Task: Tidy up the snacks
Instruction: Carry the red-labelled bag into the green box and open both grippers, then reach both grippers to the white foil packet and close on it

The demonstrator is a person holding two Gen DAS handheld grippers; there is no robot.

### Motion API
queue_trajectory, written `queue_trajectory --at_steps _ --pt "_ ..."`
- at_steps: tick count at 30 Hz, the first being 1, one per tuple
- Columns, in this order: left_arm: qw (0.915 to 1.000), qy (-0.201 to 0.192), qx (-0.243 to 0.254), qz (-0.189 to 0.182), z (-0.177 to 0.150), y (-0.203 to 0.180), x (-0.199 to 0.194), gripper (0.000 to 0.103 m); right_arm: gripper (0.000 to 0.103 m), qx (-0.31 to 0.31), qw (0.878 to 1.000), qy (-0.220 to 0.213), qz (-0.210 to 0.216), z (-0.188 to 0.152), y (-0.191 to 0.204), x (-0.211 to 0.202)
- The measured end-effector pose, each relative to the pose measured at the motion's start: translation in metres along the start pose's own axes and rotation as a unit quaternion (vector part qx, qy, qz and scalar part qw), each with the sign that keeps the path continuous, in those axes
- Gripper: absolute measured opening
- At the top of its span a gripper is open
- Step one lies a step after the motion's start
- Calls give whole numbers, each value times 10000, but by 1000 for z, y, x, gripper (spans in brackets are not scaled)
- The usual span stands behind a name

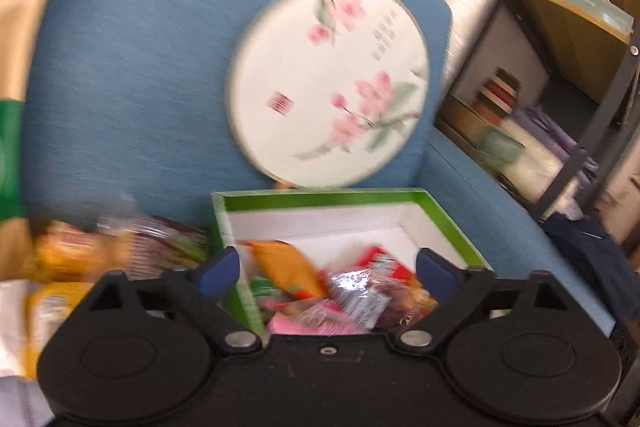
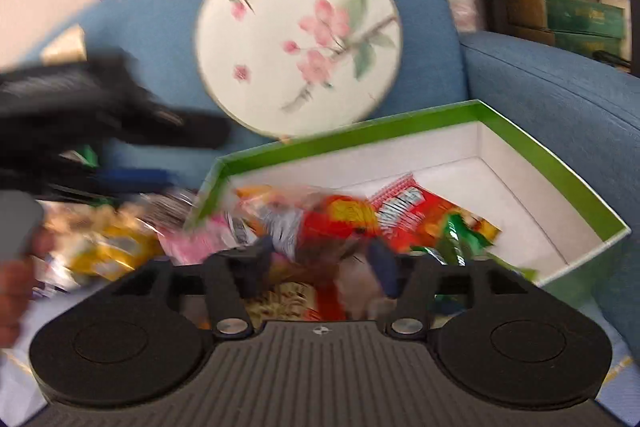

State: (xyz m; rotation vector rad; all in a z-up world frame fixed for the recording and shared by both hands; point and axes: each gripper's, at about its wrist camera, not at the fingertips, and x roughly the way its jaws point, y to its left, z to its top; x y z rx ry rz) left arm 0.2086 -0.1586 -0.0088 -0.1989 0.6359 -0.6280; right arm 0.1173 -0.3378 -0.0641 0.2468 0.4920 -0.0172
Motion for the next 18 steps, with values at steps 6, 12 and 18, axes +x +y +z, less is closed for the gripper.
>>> queue_trajectory --at_steps 6,12,18 --pt "9992 17 -311 234 -8 31 -46 103 103 20 9969 -715 341 5 9 -36" --pt "9966 158 -609 527 -34 63 -96 103 103 -82 9905 -844 1086 0 37 -55" --pt "9929 235 -552 1024 -65 91 -131 103 103 -614 9820 -411 1738 -19 77 -52"
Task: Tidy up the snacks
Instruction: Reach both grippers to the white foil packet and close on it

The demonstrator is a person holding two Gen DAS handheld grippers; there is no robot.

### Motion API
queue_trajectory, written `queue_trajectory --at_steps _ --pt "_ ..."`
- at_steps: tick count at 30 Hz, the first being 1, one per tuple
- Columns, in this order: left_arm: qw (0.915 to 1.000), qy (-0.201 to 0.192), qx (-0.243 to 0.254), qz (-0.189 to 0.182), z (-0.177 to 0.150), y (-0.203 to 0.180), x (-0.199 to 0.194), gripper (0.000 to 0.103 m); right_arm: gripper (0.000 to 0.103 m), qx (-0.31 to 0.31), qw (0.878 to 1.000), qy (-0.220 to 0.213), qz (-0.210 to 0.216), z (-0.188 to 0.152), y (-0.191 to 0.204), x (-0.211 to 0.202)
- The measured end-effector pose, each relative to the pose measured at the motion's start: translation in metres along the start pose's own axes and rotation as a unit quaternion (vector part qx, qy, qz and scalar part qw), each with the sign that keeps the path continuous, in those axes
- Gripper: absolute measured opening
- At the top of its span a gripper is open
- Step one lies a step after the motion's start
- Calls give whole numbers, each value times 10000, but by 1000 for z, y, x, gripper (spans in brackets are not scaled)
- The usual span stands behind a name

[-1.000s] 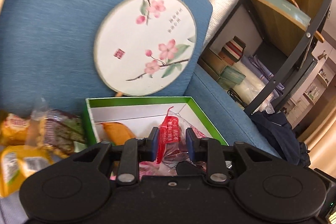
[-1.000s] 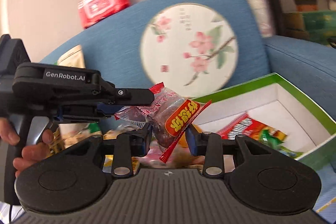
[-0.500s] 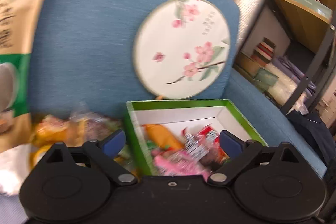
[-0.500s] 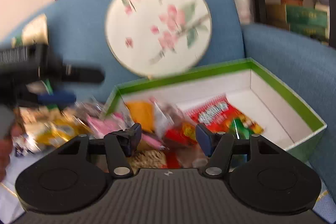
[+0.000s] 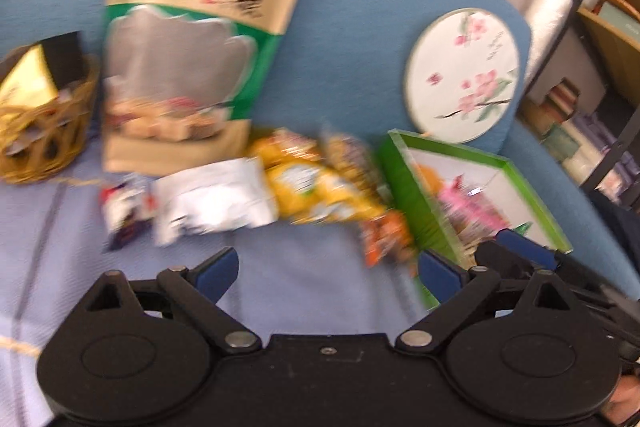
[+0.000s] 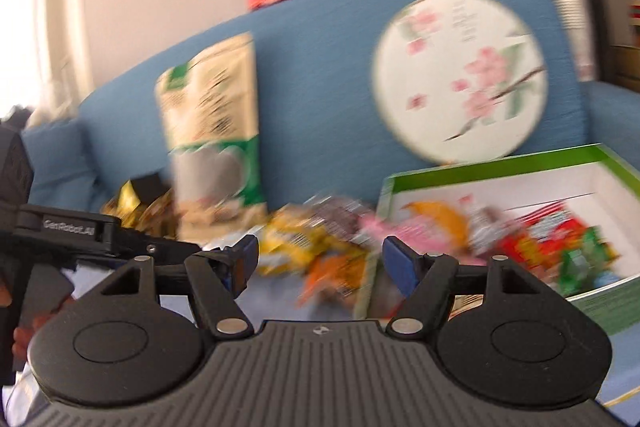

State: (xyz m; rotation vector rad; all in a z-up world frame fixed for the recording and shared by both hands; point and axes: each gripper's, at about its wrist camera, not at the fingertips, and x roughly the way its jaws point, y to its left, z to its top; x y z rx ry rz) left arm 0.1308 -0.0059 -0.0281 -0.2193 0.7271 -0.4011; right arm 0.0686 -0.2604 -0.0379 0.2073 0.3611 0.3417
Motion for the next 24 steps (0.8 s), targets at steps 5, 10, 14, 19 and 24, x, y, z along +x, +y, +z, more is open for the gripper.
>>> queue_trajectory --at_steps 5,10,14,19,24 --pt "9993 -109 -41 367 5 27 -2 103 103 -188 9969 447 616 -15 24 12" --pt "9978 -450 -133 466 36 45 16 103 103 -433 9938 744 708 -26 35 22" --pt "9975 -467 24 521 56 52 44 103 103 -505 9926 877 666 -30 35 26" --pt "9985 90 -277 473 52 70 77 89 103 -435 9923 933 686 -31 30 30" --pt "9984 472 172 -252 19 44 57 90 103 -380 9916 976 754 -30 32 30"
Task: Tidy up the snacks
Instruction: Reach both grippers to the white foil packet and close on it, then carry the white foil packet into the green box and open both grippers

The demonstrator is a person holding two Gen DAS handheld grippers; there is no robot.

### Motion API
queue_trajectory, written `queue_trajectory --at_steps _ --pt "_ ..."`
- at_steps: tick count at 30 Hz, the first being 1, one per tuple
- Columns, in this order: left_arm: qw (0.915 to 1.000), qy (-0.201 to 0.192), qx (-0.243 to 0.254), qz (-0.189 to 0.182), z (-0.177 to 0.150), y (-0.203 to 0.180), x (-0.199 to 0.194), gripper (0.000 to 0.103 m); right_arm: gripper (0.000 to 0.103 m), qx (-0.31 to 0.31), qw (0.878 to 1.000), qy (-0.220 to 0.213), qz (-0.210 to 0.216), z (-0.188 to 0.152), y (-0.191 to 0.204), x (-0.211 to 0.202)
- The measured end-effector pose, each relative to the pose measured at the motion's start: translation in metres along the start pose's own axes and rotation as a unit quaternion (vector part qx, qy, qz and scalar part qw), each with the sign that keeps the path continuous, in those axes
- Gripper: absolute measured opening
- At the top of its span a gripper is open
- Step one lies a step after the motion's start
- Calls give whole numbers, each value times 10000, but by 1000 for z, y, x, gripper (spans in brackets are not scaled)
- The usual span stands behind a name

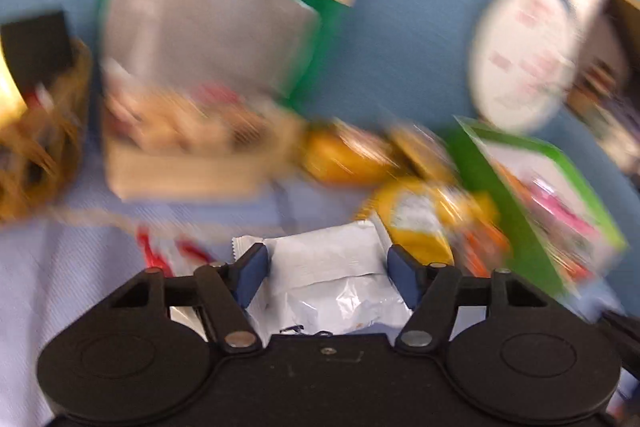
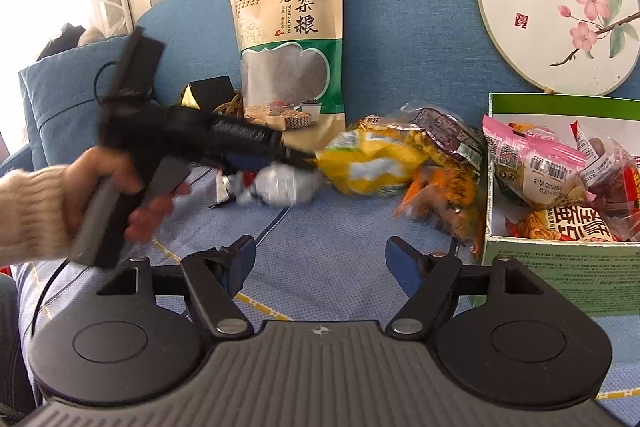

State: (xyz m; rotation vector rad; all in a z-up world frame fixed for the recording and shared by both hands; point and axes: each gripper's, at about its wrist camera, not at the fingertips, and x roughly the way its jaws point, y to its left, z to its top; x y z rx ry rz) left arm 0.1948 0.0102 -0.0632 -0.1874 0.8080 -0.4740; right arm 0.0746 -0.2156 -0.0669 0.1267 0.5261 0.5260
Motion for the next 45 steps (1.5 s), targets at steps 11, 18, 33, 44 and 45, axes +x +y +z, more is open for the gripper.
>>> queue_trajectory --at_steps 11,18,33,44,45 --pt "9910 149 -1247 -471 -35 21 -47 103 103 -71 9996 269 110 -5 5 9" --pt "9842 42 -1704 -474 -50 32 -52 103 103 -73 9993 270 262 -2 5 30" --pt "9893 5 -1339 -585 -39 4 -53 40 56 -199 9987 203 431 6 16 35" --pt "9923 -203 -639 -1046 11 -61 -49 35 56 -59 9973 -727 -32 34 -8 -20" --pt "9925 -203 -533 -1080 16 -71 -43 35 56 3 9969 -782 -131 35 -15 -25"
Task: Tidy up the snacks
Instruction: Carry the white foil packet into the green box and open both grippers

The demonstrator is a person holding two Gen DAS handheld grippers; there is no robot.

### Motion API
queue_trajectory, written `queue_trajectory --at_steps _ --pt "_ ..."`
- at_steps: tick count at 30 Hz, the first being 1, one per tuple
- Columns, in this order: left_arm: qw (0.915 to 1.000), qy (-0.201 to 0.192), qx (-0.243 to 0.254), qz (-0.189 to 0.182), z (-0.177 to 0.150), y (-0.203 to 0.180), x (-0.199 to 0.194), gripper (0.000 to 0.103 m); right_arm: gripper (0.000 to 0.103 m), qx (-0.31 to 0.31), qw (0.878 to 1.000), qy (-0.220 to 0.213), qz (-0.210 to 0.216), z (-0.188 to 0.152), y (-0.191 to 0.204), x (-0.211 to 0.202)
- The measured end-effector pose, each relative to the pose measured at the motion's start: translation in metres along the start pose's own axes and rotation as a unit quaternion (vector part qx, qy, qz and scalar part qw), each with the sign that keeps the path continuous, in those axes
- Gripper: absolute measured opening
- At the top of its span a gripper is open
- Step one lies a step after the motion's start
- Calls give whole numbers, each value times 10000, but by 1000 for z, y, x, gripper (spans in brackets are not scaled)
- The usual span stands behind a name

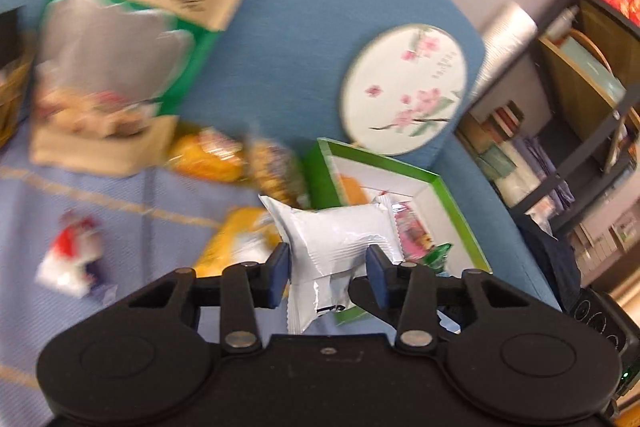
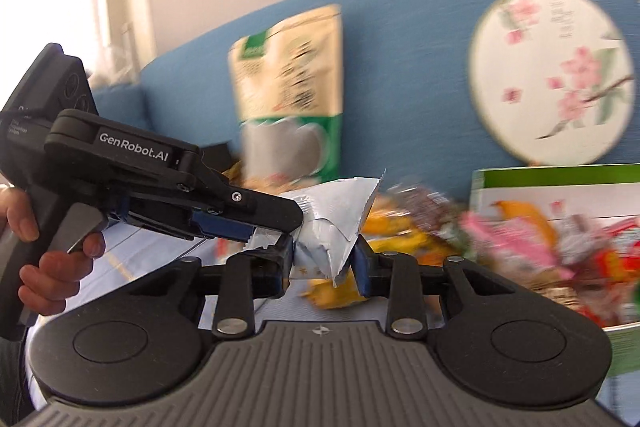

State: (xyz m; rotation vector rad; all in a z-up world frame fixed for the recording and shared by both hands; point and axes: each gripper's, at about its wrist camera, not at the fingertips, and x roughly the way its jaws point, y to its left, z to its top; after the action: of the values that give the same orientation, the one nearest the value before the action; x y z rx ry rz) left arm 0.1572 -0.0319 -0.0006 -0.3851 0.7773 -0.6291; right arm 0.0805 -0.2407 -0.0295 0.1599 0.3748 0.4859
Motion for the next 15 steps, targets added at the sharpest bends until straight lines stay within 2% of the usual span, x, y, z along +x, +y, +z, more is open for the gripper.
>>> queue_trajectory --at_steps 6,10,15 --pt "9986 106 333 -402 19 -49 58 34 56 66 9959 -350 -836 13 -43 -27" --pt "9960 239 627 -589 23 -81 98 34 56 455 9887 -466 -1352 18 -77 -43" --pt "9929 384 701 -886 25 -108 139 34 56 670 9769 -621 -1930 19 -106 -61"
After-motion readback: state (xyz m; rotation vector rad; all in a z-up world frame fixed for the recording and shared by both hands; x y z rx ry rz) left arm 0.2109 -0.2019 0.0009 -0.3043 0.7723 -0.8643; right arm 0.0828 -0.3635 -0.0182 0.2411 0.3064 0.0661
